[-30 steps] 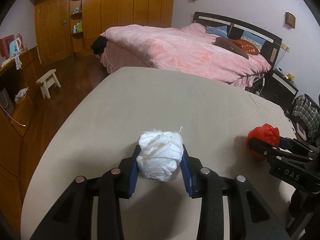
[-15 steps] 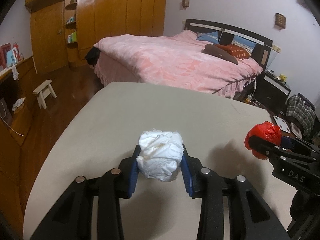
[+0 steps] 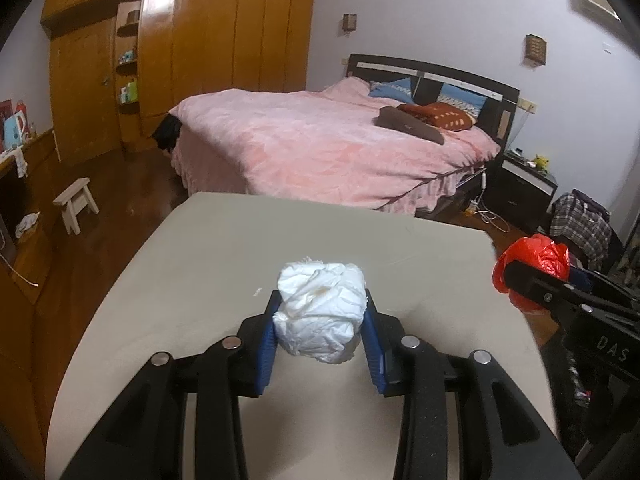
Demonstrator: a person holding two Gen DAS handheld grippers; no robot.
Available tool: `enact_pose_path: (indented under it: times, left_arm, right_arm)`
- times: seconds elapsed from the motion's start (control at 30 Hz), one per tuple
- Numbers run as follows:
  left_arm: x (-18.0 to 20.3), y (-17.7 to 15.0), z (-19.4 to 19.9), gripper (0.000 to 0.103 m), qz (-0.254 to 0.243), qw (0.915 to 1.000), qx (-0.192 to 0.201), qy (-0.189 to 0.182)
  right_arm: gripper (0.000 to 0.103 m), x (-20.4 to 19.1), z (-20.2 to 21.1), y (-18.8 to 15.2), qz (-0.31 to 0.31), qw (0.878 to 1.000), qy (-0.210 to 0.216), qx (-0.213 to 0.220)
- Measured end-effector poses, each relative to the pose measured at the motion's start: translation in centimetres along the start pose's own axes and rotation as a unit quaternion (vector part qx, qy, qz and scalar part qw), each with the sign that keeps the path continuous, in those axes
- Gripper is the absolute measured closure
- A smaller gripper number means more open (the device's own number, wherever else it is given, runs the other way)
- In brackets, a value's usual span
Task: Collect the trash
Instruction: 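Lift the white cloth and red bag and carry them over the bin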
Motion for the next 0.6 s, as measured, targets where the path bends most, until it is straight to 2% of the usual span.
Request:
enact_pose_path:
  times: [0.6]
  left_arm:
    - [6.6, 0.3, 8.5, 0.065, -0.016, 0.9981, 0.037, -0.047]
  right_arm:
    - [0.045, 1.1, 12.5, -1.0, -0.005, 0.998, -0.023, 0.059]
Point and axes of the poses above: each gripper's, at about its wrist camera, not at the fingertips, and z roughly against the way its jaws point, x to its right, y to its top, the point moved 2 cm from there along -z, roughly the way its jaws point, and after that the axes turned 11 degrees about y, right-handed, at the moved point
